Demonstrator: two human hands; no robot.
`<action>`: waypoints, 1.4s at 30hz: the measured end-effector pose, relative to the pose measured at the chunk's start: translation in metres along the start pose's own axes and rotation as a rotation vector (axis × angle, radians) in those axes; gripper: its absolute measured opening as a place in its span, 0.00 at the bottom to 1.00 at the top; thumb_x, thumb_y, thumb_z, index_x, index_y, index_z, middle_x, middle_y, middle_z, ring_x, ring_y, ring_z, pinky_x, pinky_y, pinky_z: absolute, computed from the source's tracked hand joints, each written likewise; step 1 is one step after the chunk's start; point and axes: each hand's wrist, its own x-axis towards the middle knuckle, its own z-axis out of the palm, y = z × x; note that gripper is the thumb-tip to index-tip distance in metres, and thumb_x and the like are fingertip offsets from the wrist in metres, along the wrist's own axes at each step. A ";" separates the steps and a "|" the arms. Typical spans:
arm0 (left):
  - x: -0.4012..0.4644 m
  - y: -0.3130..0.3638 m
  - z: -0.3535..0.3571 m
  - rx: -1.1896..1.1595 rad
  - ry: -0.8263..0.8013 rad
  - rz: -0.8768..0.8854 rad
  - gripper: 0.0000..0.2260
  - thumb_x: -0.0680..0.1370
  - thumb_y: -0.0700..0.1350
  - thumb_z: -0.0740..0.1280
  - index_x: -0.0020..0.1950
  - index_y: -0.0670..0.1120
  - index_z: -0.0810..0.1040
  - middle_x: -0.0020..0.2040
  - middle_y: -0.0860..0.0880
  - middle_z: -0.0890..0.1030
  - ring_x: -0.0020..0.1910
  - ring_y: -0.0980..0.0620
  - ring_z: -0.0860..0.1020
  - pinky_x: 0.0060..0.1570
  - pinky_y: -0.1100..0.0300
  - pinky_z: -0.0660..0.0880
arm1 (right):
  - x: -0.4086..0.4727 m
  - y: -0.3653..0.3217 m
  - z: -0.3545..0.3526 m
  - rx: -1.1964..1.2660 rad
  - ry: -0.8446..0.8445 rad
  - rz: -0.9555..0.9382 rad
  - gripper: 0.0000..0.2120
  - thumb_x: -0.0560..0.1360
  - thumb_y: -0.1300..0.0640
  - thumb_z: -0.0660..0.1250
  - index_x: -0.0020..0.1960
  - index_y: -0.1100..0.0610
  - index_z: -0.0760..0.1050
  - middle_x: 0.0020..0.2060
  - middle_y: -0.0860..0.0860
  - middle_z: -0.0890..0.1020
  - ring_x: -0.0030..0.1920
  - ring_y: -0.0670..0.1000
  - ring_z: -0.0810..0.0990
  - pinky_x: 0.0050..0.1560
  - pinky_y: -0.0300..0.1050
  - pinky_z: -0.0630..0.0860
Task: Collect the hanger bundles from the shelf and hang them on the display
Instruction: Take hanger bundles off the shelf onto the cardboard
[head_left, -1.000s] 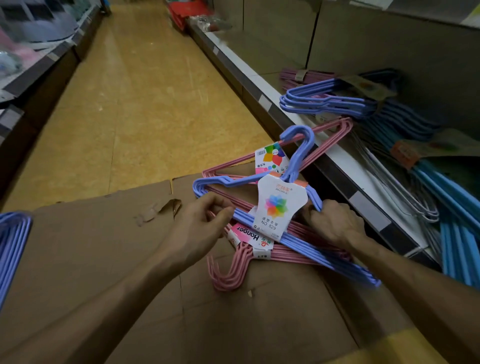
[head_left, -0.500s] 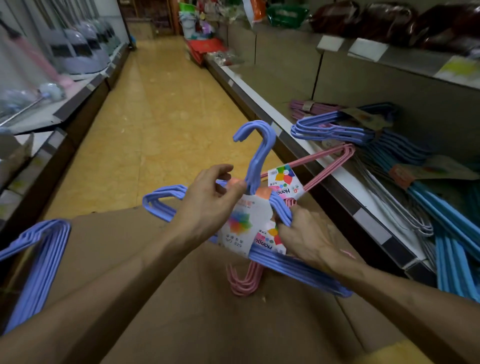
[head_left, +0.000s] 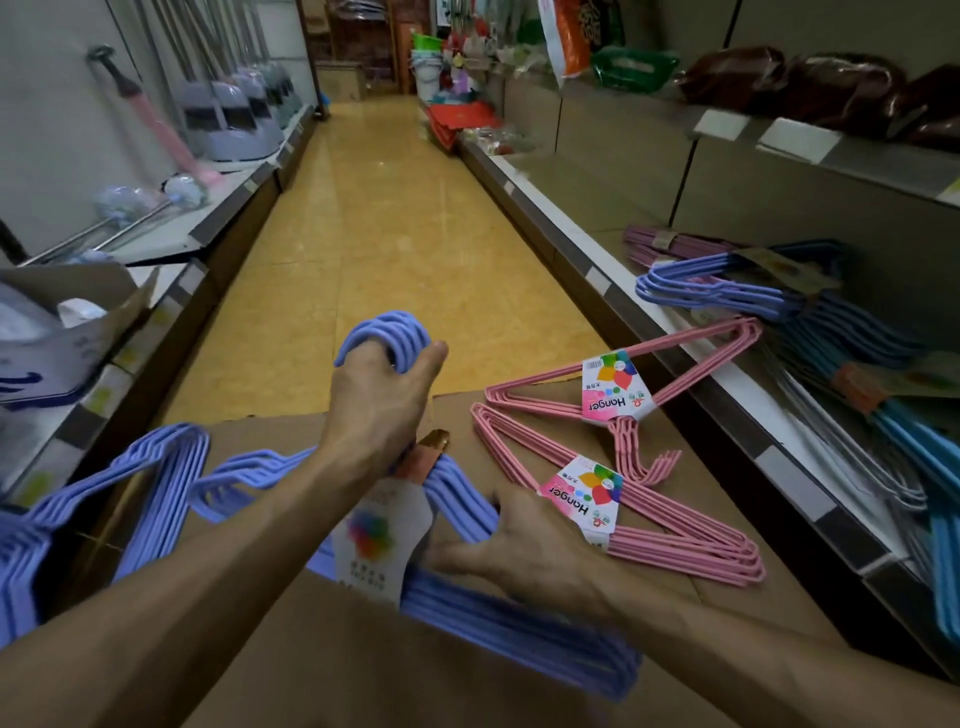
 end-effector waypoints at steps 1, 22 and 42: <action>-0.001 -0.004 -0.007 -0.015 -0.012 -0.008 0.22 0.77 0.57 0.67 0.46 0.36 0.79 0.41 0.40 0.83 0.42 0.45 0.83 0.45 0.44 0.80 | 0.001 -0.002 0.000 0.066 -0.078 0.006 0.28 0.61 0.31 0.75 0.48 0.49 0.73 0.42 0.48 0.79 0.41 0.49 0.79 0.40 0.48 0.76; -0.016 -0.028 -0.073 -0.298 -0.297 -0.080 0.10 0.82 0.48 0.62 0.60 0.51 0.80 0.58 0.52 0.84 0.60 0.53 0.81 0.64 0.43 0.74 | 0.028 -0.029 0.048 0.771 -0.800 -0.016 0.14 0.78 0.69 0.66 0.61 0.59 0.74 0.54 0.52 0.84 0.57 0.49 0.82 0.59 0.47 0.79; -0.022 -0.095 -0.198 0.502 -0.135 -0.199 0.22 0.80 0.62 0.61 0.68 0.50 0.74 0.61 0.49 0.80 0.58 0.51 0.78 0.59 0.51 0.75 | 0.082 -0.077 0.167 0.595 -0.538 -0.165 0.10 0.74 0.70 0.71 0.47 0.56 0.79 0.55 0.59 0.84 0.49 0.52 0.84 0.45 0.42 0.82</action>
